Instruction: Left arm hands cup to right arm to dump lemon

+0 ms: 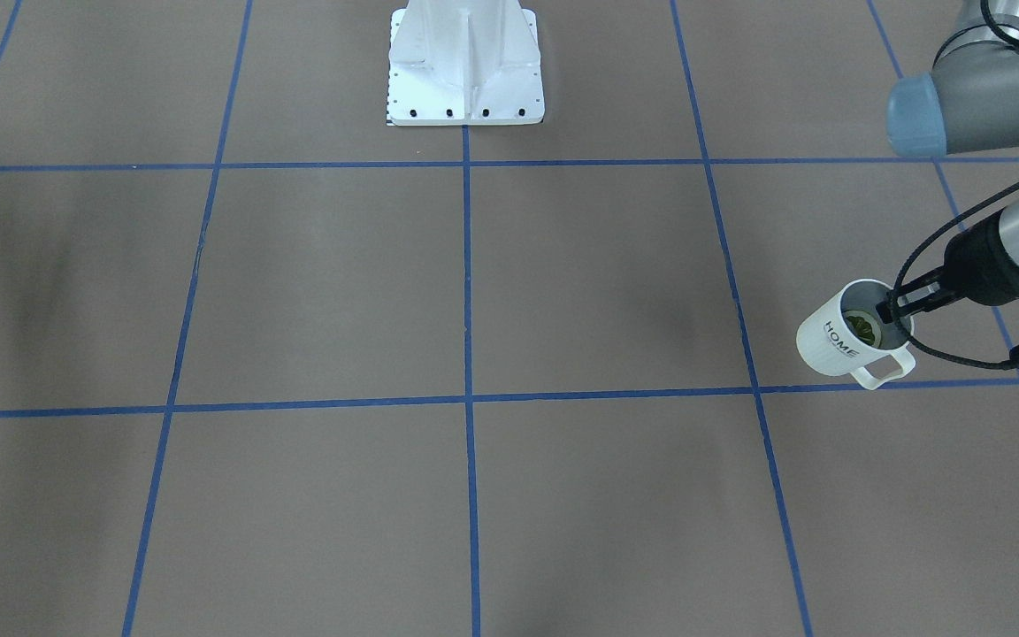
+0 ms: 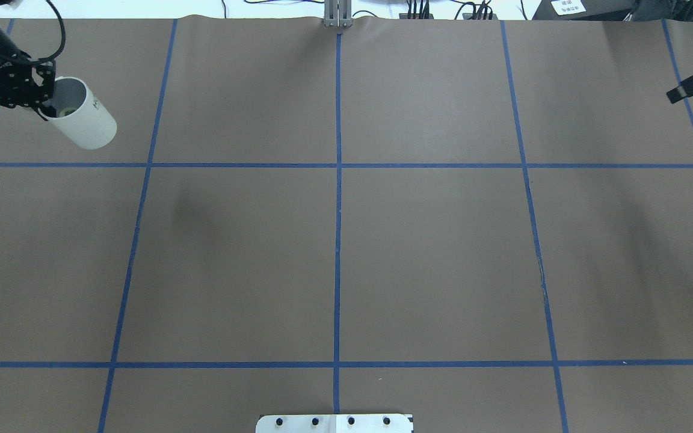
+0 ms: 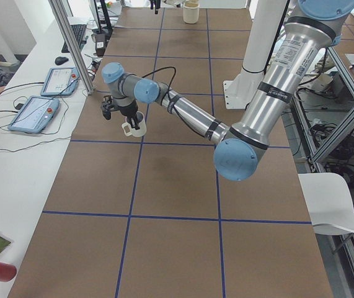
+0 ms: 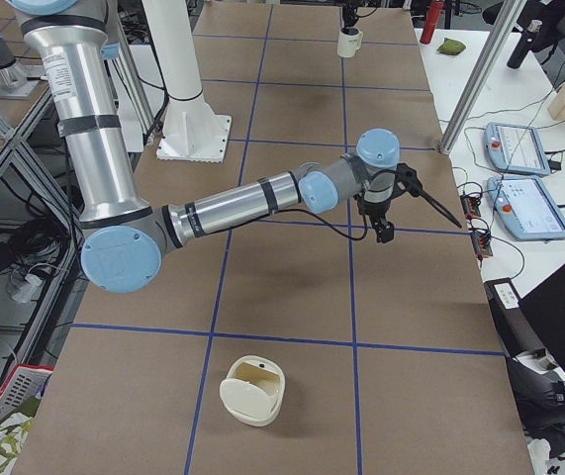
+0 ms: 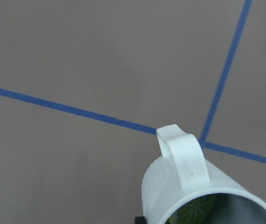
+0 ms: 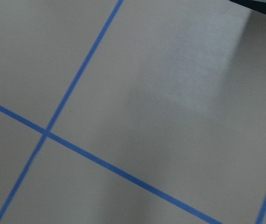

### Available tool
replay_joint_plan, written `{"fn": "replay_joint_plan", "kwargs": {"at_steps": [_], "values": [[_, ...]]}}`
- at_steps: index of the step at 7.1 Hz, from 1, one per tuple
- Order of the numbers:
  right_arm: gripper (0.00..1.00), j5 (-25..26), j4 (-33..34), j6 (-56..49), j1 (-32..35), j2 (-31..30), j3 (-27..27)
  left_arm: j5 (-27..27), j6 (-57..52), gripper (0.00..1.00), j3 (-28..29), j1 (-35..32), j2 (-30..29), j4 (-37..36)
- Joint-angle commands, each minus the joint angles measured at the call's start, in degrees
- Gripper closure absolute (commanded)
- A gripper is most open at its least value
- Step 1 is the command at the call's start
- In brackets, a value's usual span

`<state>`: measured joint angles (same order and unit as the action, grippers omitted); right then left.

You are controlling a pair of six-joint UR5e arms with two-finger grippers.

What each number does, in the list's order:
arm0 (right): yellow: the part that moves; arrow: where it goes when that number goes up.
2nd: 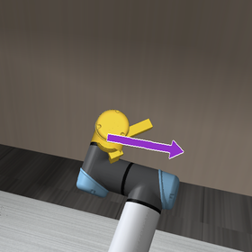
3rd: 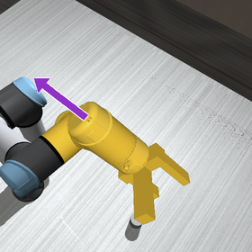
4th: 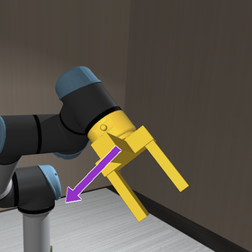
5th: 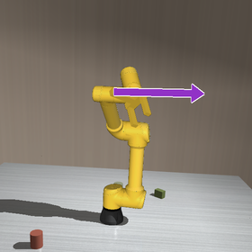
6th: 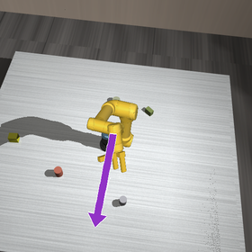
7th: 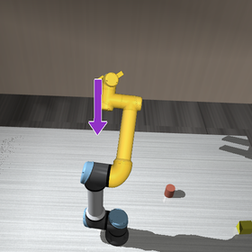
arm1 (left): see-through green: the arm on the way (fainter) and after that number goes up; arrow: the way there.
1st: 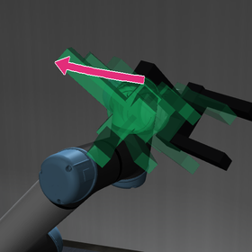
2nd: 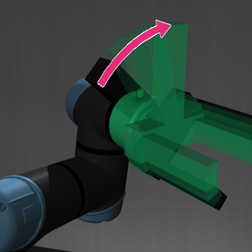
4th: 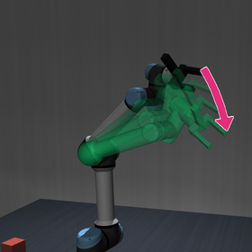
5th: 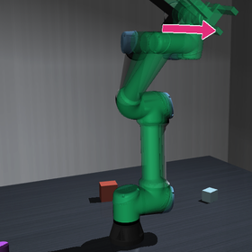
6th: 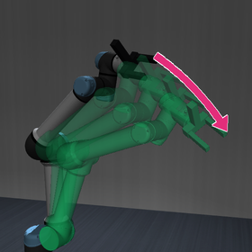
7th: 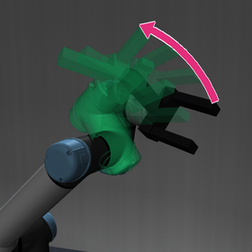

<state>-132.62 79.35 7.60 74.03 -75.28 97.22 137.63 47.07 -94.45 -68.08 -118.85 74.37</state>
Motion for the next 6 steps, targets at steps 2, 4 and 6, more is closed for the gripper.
{"fn": "replay_joint_plan", "kwargs": {"at_steps": [2,4,6], "values": [[0.08,14.6,-19.2,22.0,-15.1,3.2,1.0,0.5,17.9,1.0,4.6,5.2,-12.1,-1.3],[0.02,28.0,-38.6,32.4,-25.6,3.4,1.1,0.5,25.5,1.0,6.7,8.6,-16.4,-0.9],[0.02,30.1,-47.2,32.0,-29.4,3.4,1.2,0.5,31.1,1.0,10.6,10.0,-17.7,4.7]]}}
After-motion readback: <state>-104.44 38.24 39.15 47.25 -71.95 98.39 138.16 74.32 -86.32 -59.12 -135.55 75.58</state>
